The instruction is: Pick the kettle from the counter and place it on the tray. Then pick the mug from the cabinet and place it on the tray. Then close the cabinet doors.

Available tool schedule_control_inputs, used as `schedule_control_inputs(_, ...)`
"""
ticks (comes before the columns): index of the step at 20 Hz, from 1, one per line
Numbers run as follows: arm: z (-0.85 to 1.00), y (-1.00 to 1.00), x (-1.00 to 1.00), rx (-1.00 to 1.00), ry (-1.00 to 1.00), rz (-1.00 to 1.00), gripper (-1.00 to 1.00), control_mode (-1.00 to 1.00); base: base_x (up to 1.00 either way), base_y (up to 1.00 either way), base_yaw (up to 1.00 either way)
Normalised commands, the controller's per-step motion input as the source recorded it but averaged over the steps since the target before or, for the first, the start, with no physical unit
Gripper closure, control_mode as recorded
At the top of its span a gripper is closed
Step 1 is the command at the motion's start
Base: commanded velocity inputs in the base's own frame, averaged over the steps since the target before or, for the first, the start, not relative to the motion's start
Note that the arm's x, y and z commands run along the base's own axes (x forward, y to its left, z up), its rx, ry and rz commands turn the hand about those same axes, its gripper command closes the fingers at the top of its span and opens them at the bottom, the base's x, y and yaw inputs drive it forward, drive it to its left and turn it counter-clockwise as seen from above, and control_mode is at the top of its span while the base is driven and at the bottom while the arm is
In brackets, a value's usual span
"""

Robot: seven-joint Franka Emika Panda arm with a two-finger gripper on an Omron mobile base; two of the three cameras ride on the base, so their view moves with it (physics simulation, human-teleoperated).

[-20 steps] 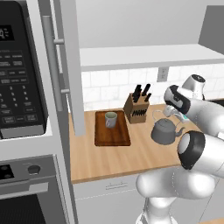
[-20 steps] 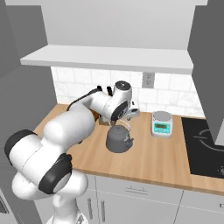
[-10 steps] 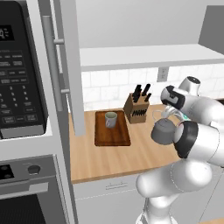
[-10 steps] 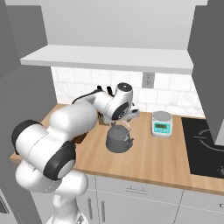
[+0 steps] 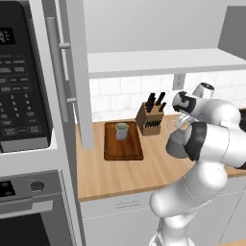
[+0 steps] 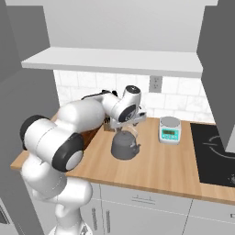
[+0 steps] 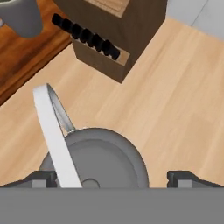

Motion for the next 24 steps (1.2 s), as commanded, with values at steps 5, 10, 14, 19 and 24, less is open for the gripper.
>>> schedule_control_inputs(5,-0.18,0.01,0.06,-0.03,0.04,0.05,1.0,-1.0,0.0,0.0,0.0)
schedule_control_inputs(10,-0.1,0.03,0.0,-0.02,0.0,0.01,1.0,-1.0,0.0,0.0,0.0)
schedule_control_inputs(14,-0.02,0.09,-0.04,-0.02,0.0,0.0,1.0,-1.0,0.0,0.0,0.0)
schedule_control_inputs(19,0.15,0.17,-0.29,-0.04,-0.03,0.02,1.0,-1.0,0.0,0.0,0.0)
schedule_control_inputs(24,0.32,0.39,-0.45,-0.08,-0.04,0.08,1.0,-1.0,0.0,0.0,0.0)
